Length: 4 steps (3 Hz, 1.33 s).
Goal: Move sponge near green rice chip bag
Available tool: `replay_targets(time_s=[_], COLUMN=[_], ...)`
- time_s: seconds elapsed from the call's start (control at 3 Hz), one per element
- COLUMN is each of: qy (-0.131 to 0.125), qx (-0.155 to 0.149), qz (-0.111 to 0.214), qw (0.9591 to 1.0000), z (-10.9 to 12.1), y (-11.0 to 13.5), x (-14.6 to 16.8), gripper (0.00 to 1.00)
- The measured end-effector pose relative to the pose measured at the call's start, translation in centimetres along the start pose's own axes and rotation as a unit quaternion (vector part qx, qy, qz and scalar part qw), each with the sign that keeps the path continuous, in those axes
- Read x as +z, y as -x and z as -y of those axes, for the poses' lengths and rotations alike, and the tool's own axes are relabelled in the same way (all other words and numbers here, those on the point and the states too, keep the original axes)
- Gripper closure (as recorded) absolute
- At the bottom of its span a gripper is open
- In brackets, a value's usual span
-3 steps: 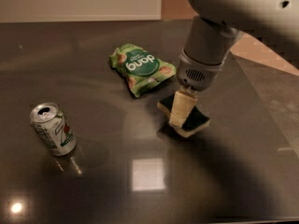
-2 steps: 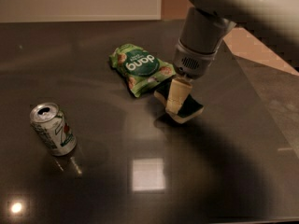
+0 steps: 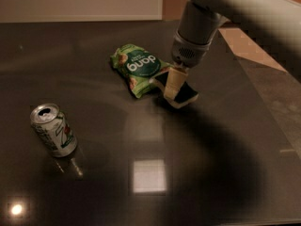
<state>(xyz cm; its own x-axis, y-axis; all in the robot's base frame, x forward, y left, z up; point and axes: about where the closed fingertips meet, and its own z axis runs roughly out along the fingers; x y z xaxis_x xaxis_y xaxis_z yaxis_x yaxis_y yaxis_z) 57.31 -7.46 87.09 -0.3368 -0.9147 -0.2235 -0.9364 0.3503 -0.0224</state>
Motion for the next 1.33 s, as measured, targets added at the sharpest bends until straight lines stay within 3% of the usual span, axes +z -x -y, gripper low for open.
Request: replay_targets(time_s=[0.67,1.0,1.33], qy=[-0.012,-0.013,-0.013], qx=[-0.004,-0.005,-0.005], qz=[0.014,0.015,0.016], qw=[0.9998,0.9998,0.9998], z=[2.9,2.9,2.9], y=[1.7,1.8,1.9], x=[0.1,0.2,0.4], gripper=[0.36,0.13,0.00])
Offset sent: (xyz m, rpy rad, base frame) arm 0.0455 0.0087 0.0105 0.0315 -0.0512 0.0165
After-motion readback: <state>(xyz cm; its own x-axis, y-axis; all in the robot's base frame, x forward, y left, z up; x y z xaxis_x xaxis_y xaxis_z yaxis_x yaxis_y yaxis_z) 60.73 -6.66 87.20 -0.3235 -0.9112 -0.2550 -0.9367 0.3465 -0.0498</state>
